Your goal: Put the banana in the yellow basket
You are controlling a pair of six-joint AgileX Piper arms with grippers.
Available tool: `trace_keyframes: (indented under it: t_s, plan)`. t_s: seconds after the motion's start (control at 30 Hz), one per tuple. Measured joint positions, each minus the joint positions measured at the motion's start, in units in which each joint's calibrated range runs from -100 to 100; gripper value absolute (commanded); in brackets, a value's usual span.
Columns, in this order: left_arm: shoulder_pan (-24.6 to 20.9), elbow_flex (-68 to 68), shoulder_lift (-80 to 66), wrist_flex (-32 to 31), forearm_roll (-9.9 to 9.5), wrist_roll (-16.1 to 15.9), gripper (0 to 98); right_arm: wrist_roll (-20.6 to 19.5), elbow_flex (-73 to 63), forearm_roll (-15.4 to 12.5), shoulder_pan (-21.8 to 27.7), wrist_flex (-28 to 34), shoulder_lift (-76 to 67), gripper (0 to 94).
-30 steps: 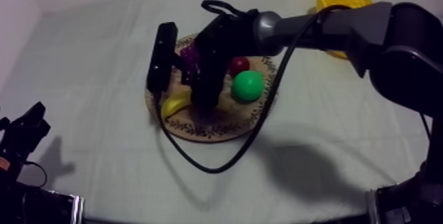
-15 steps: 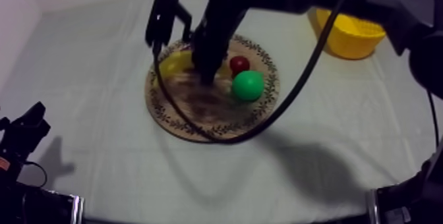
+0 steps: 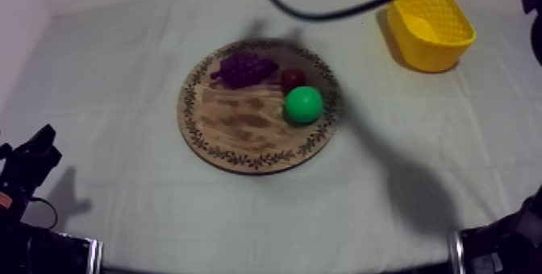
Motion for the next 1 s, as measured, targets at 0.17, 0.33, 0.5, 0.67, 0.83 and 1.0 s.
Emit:
trace_keyframes:
  t_s: [0.17, 0.33, 0.5, 0.67, 0.83, 1.0]
  plan:
    - [0.0, 0.0, 0.0, 0.0, 0.0, 0.0, 0.1, -1.1, -3.6, 0.7, 4.9, 0.9, 0.4, 14.4]
    - [0.0, 0.0, 0.0, 0.0, 0.0, 0.0, 0.1, -2.0, -2.8, 1.1, 9.7, 1.1, 1.0, 14.1]
    - [0.0, 0.0, 0.0, 0.0, 0.0, 0.0, 0.1, -2.4, -1.0, 1.3, 14.2, 0.7, 1.0, 13.9]
    - [0.0, 0.0, 0.0, 0.0, 0.0, 0.0, 0.1, -2.4, 1.3, 1.2, 17.9, 0.0, 1.0, 13.8]
    - [0.0, 0.0, 0.0, 0.0, 0.0, 0.0, 0.1, -2.4, 5.9, 1.5, 20.8, -2.6, 1.1, 14.5]
    - [0.0, 0.0, 0.0, 0.0, 0.0, 0.0, 0.1, -2.8, 11.9, 2.2, 22.0, -6.0, 1.1, 14.6]
